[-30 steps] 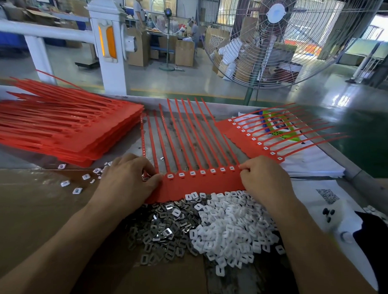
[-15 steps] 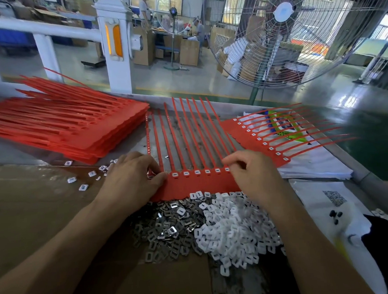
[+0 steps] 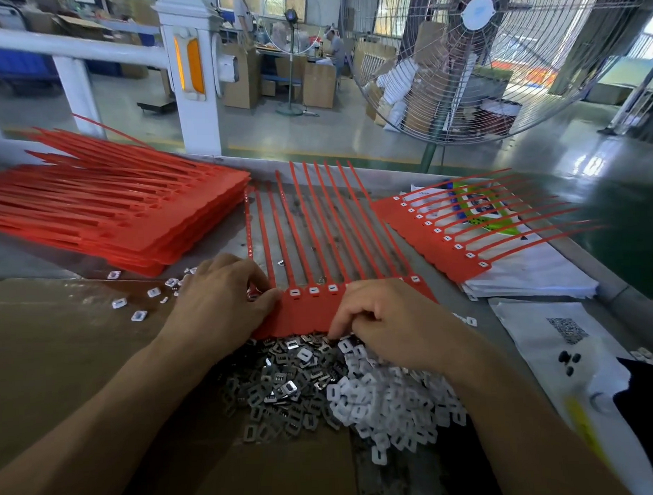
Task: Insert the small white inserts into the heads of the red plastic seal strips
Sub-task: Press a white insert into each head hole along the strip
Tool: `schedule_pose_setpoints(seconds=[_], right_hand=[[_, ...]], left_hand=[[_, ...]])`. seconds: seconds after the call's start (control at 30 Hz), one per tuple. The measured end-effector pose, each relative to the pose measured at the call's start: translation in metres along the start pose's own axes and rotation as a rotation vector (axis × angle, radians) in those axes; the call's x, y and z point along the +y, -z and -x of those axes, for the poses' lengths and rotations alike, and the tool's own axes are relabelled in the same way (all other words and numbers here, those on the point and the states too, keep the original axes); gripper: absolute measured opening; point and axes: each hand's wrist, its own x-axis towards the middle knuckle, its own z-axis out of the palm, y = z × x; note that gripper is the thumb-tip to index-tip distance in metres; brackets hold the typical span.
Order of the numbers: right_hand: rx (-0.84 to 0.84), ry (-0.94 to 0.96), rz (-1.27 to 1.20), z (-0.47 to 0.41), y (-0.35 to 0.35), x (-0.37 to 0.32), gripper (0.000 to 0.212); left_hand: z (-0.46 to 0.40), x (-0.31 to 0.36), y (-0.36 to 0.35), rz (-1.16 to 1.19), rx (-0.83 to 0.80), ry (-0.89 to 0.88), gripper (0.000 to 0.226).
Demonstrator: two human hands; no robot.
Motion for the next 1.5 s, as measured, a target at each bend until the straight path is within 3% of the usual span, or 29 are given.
schedule_pose_setpoints(seconds=[0.27,0.5,0.6,0.67,0.87,1.03,1.17,1.3,1.5], right_hand=[[0.144,-0.059,-0.089,0.003,0.006,0.009,0.039],[0.637,-0.392,-0.044,0.002,0.018,0.036,0.026],[0.564,-0.599,0.133,0.006,0.023,0.052,0.018],[0.48,-0.678,0.172,0.008,0.022,0.058,0.024],[0.496,-0.639,0.069,0.001,0.019,0.063,0.021],[0.673,-0.579,-0.369,-0.003,0.02,0.06,0.012],[0.591,-0.542,-0.577,0.0,0.021,0.051,0.014],[0.536,-0.463,-0.618,0.005,0.023,0.047,0.016],[0.7,-0.458,-0.49,0.001,0.031,0.046,0.023]], left_hand=[[0.0,0.0,0.001,0.011,-0.007,-0.004,0.016],[-0.001,-0.001,0.003,0.039,0.006,0.015,0.018],[0.0,-0.002,0.004,-0.072,0.026,0.025,0.023],[0.0,-0.002,0.006,-0.134,0.03,0.041,0.027],[0.002,0.004,0.01,-0.089,-0.006,0.066,0.036],[0.003,0.006,0.012,0.01,-0.021,0.108,0.038],[0.002,0.006,0.011,0.097,-0.015,0.138,0.039],[-0.001,0.006,0.011,0.255,0.003,0.177,0.037],[-0.002,0.008,0.006,0.446,0.029,0.126,0.035]])
